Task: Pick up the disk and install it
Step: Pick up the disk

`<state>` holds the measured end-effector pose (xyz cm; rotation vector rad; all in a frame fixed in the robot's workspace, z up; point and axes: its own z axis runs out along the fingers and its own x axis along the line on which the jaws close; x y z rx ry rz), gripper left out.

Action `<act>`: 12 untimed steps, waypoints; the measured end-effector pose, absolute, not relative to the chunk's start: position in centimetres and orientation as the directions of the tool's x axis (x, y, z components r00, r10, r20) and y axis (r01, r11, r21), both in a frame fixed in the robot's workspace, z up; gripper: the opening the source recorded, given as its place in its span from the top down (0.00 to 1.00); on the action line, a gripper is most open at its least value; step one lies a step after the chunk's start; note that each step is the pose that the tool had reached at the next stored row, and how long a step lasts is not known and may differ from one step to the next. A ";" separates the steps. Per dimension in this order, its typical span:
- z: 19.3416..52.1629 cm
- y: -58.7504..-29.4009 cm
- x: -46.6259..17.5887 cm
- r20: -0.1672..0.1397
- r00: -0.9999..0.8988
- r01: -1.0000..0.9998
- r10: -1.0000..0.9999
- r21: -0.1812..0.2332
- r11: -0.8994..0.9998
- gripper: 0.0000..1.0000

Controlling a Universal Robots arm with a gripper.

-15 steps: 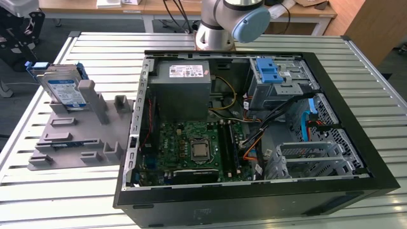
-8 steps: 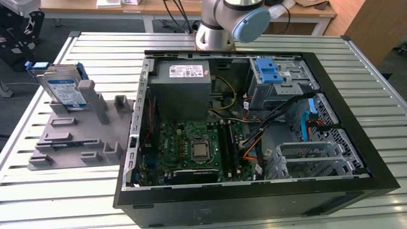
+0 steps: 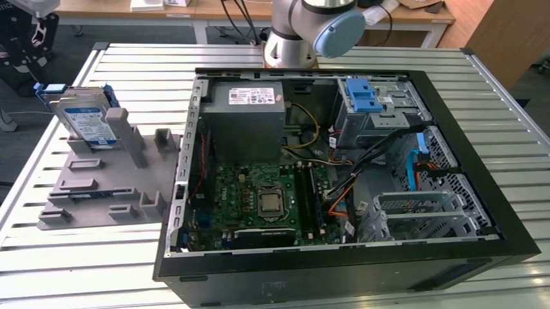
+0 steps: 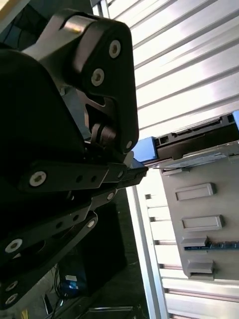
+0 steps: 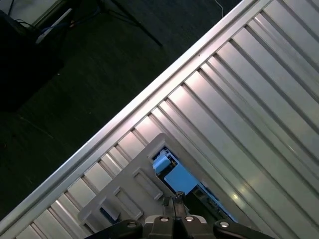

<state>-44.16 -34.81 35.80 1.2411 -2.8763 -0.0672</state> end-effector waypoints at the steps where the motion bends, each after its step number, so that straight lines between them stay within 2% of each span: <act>1: 35.8 -34.8 -44.2 -0.009 -0.674 -0.738 -0.739 0.043 0.673 0.89; 12: 35.8 -34.8 -44.2 -0.009 -0.586 -0.810 -0.811 0.043 0.585 0.89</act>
